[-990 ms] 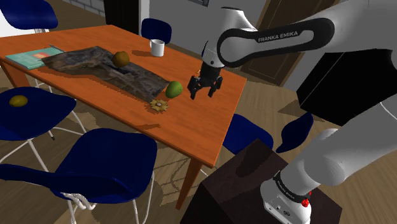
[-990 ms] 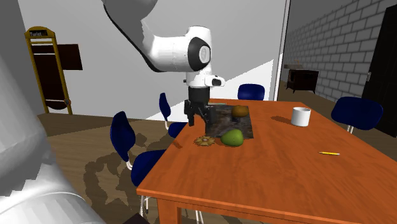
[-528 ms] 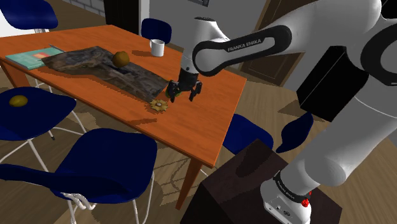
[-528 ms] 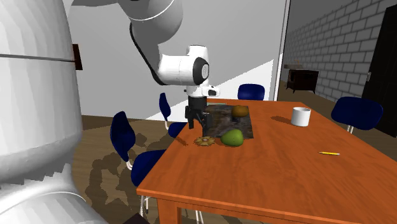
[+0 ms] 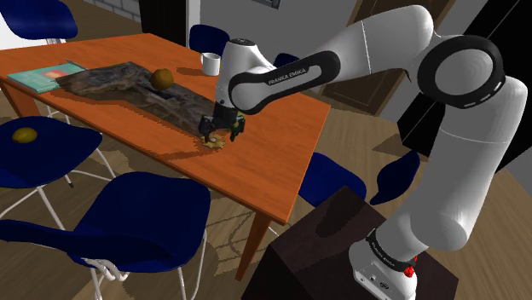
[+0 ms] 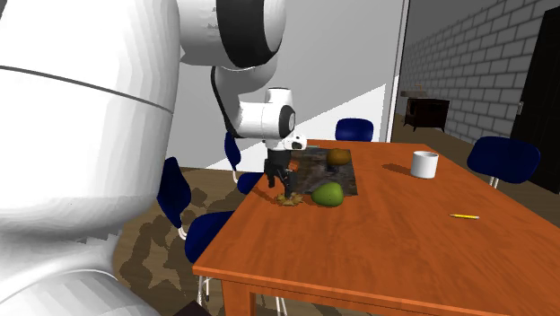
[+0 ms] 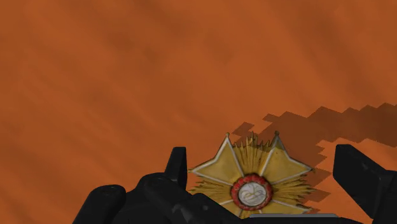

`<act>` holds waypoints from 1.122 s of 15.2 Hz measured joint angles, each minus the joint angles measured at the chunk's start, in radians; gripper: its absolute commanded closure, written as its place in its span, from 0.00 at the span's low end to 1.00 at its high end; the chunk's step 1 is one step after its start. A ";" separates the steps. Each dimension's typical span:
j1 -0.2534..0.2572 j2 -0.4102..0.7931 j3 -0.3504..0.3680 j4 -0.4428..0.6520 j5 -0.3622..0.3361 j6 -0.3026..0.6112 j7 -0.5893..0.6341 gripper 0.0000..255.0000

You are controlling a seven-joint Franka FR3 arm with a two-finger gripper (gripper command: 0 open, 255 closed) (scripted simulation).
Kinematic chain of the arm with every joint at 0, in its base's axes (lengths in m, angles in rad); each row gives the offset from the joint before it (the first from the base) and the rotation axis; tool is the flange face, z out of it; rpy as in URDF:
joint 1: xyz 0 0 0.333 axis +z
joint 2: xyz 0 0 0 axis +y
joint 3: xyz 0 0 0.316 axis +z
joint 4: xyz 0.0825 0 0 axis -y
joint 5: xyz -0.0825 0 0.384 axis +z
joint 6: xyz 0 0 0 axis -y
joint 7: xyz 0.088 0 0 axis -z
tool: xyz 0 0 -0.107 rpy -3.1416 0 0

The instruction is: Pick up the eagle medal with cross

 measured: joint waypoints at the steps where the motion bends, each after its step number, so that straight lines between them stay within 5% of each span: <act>1: 0.005 0.019 -0.002 0.012 -0.006 0.008 0.007 0.00; 7: 0.014 0.069 -0.012 -0.003 -0.026 0.072 0.023 0.00; 8: 0.015 0.075 -0.013 -0.002 -0.028 0.076 0.024 1.00; 17: 0.015 0.077 -0.015 0.004 -0.030 0.075 0.023 1.00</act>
